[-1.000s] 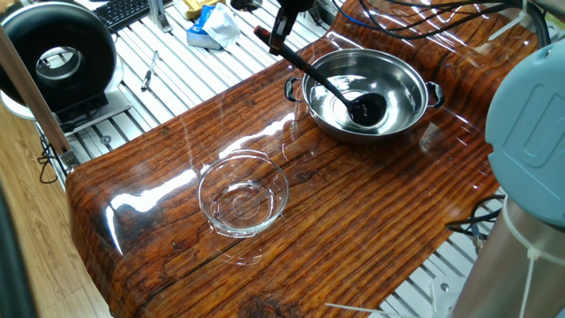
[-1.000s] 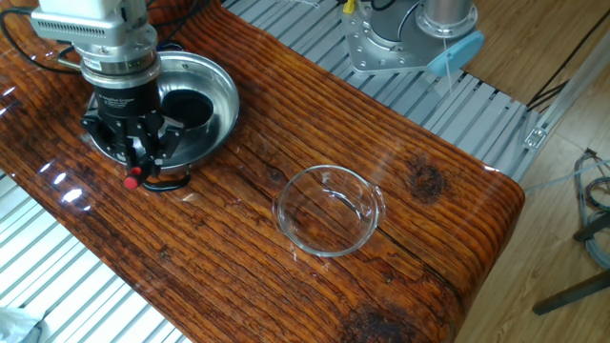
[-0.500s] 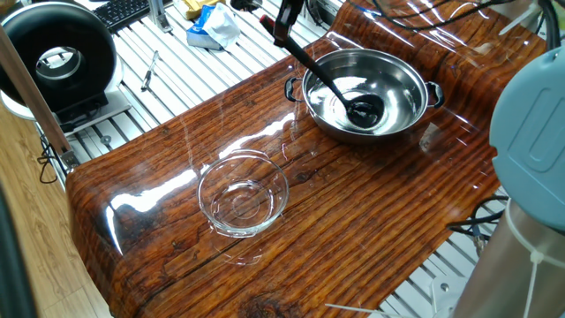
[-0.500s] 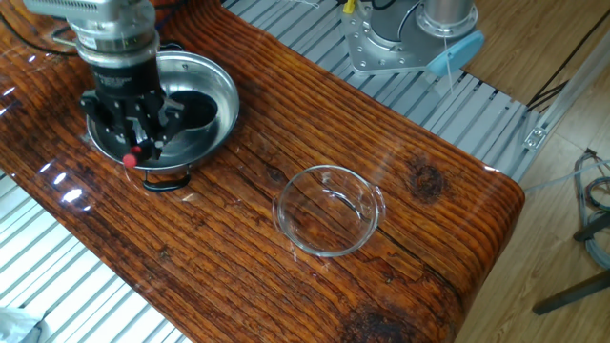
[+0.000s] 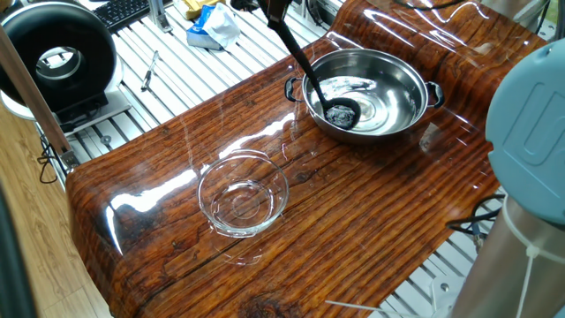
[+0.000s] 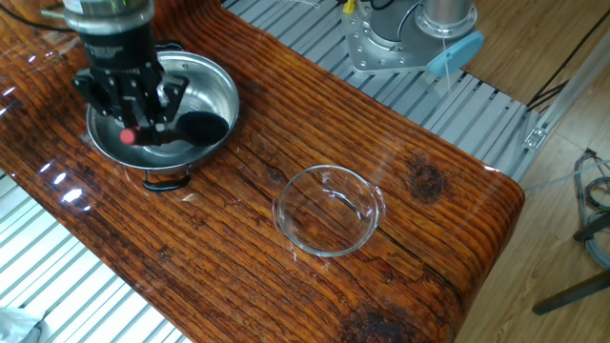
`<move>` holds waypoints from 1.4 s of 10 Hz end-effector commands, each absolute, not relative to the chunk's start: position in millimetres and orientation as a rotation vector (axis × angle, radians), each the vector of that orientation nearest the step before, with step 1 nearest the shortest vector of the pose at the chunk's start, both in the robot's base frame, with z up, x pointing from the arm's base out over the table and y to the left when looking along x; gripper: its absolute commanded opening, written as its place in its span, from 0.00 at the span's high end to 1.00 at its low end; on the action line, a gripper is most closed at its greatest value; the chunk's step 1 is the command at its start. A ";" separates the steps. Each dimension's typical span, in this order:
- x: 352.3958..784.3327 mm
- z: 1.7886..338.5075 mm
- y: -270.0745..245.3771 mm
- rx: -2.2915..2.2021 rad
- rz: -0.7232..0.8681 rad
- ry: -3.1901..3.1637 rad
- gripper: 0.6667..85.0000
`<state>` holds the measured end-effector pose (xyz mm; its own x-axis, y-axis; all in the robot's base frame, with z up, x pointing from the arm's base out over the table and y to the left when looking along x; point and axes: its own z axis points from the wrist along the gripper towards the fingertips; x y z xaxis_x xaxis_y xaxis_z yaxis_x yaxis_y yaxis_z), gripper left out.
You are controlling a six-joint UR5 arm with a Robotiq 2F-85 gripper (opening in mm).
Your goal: Scoop water with a large spoon from one bowl to another
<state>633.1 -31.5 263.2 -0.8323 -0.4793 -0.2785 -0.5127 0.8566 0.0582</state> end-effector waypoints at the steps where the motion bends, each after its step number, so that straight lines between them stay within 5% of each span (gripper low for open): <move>1: 628.4 277.1 -29.0 -0.755 0.237 2.770 1.00; 14: 609.9 300.4 -34.8 -0.741 0.165 2.836 1.00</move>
<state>611.5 -38.2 291.6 -0.8475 -0.4775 -0.2320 -0.5015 0.8634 0.0552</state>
